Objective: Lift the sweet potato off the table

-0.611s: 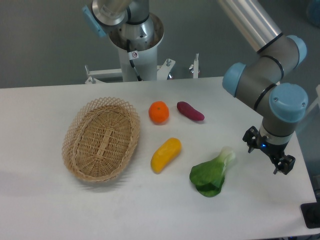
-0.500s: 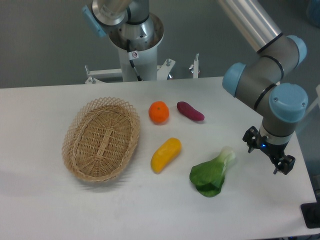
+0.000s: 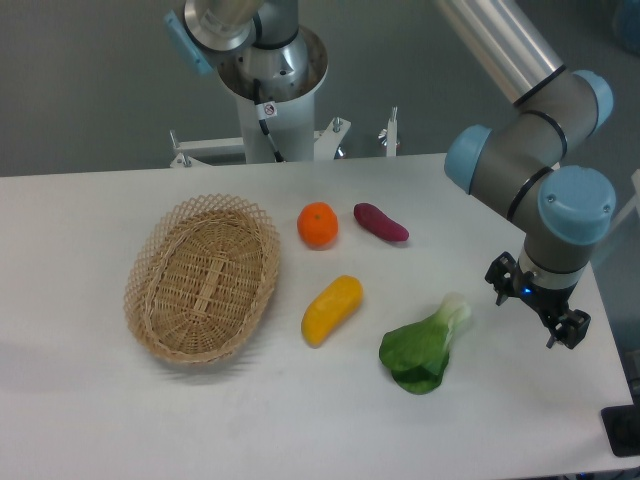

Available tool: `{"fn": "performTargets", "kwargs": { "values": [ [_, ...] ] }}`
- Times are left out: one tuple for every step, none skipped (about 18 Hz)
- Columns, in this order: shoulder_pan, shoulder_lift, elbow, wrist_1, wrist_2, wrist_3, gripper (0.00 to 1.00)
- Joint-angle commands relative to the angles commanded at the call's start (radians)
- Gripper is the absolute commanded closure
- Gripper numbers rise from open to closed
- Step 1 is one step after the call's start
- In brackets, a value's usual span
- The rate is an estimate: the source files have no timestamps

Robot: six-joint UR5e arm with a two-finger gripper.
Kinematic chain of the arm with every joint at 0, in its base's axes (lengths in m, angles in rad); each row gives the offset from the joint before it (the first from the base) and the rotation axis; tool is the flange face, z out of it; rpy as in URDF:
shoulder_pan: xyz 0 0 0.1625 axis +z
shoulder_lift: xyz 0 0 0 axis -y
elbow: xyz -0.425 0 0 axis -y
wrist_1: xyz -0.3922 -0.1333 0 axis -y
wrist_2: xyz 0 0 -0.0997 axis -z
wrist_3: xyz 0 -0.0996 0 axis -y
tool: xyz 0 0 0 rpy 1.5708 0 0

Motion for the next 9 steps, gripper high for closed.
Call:
{"fn": "performTargets", "kwargs": {
  "values": [
    [0.0, 0.005, -0.02, 0.003, -0.002, 0.002, 0.0],
    [0.002, 0.02, -0.05, 0.005, -0.002, 0.006, 0.0],
    [0.006, 0.037, -0.078, 0.006, -0.002, 0.024, 0.0],
    [0.006, 0.052, -0.101, 0.006, -0.003, 0.055, 0.0],
    [0.006, 0.069, -0.127, 0.006, -0.005, 0.083, 0.0],
    [0.006, 0.083, -0.149, 0.006, -0.014, 0.101, 0.0],
    [0.006, 0.095, -0.166, 0.006, -0.023, 0.112, 0.0],
    [0.009, 0.104, -0.178, 0.006, -0.028, 0.12, 0.0],
    [0.015, 0.11, -0.187, 0.006, -0.04, 0.127, 0.0]
  ]
}}
